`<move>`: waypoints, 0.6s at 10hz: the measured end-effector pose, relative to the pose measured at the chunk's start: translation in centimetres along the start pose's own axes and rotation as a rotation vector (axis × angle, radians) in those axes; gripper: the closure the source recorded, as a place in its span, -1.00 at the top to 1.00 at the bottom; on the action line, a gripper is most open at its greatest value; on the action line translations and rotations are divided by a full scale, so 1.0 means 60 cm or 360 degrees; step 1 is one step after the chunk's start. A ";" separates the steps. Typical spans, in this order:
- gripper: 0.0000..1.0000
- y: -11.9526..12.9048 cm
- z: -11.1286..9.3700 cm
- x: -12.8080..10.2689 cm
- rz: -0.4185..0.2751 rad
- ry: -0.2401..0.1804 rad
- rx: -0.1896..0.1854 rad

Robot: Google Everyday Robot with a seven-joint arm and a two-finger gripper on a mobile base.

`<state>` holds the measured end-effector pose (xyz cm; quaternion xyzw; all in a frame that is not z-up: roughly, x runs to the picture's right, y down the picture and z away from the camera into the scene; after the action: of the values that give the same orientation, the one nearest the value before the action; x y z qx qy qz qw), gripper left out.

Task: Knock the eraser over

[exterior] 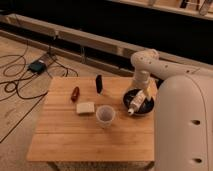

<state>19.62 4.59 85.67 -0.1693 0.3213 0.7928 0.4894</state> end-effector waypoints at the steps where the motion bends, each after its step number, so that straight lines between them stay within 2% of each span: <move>1: 0.60 0.018 -0.002 0.002 -0.0044 -0.0025 0.0004; 6: 0.60 0.116 -0.004 0.002 -0.0219 -0.0107 0.0009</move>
<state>13.40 2.33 87.84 -0.1629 0.2946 0.7616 0.5538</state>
